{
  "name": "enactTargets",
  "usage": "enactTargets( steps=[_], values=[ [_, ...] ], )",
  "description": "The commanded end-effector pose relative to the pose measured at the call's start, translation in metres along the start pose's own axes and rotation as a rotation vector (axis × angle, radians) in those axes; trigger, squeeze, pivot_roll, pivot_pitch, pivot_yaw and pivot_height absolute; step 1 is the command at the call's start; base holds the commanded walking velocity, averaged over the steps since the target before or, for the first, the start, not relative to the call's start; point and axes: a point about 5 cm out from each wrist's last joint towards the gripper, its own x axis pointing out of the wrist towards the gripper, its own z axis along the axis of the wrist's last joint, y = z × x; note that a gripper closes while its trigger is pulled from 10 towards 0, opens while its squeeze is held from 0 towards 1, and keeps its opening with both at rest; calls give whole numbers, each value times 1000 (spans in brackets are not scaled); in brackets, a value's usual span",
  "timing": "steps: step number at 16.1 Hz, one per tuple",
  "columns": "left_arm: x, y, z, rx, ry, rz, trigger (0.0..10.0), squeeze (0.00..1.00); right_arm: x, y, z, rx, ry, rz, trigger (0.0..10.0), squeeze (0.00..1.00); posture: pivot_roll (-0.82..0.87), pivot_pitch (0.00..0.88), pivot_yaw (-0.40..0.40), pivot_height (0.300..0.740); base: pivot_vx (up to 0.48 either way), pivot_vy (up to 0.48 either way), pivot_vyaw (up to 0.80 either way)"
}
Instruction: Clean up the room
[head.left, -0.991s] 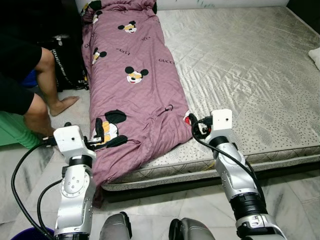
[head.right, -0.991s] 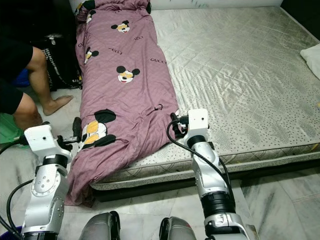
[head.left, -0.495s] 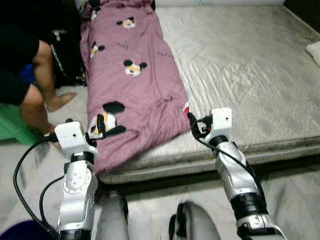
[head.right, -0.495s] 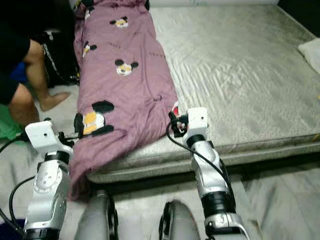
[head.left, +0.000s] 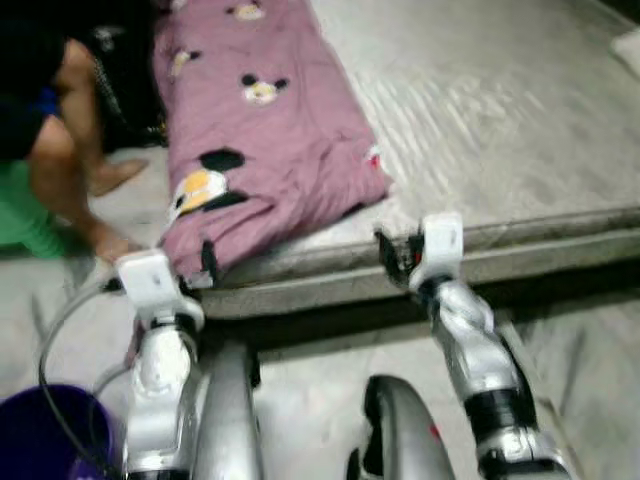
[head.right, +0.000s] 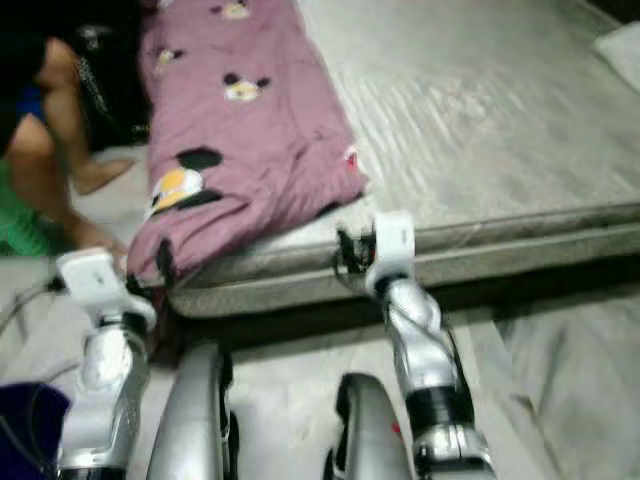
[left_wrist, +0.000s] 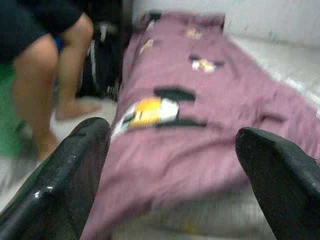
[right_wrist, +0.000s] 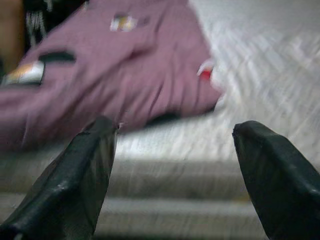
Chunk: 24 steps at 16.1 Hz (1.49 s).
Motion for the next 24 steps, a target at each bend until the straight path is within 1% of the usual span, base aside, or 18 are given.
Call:
enactTargets(
  steps=[1, 3, 6, 10, 13, 16, 20, 24],
  values=[
    [4, 0, 9, 8, -33, -1, 10000, 0, 4, 1, 10, -7, -34, 12, 10000, 0, -14, 146, -35, 592, 0, 0, 0],
    [4, 0, 9, 4, -38, -7, 10000, 0, 5, 2, 11, -22, -37, 20, 10000, 0, -14, 145, -34, 592, 0, 0, 0],
    [5, -3, 11, 0, -43, -25, 10000, 0, 6, 4, 12, -27, -42, 32, 10000, 0, -15, 145, -32, 592, 0, 0, 588],
    [6, -3, 9, -1, -36, -28, 10000, 0, 6, 4, 11, -28, -37, 32, 10000, 0, -16, 145, -32, 592, 0, 0, 0],
    [6, -4, 9, -6, -36, -33, 10000, 0, 5, 4, 10, -28, -35, 32, 10000, 0, -16, 145, -33, 592, 275, 0, 0],
    [7, -4, 8, -5, -32, -40, 10000, 0, 3, 7, 7, -30, -34, 44, 10000, 0, -17, 144, -31, 592, 275, 0, 0],
    [7, -5, 8, -5, -32, -45, 10000, 0, 5, 6, 9, -30, -39, 44, 10000, 0, -18, 141, -31, 592, 294, 0, 647],
    [7, -5, 7, -10, -28, -50, 10000, 0, 6, 6, 9, -24, -34, 42, 10000, 0, -15, 138, -32, 592, 310, 0, 0]
  ],
)
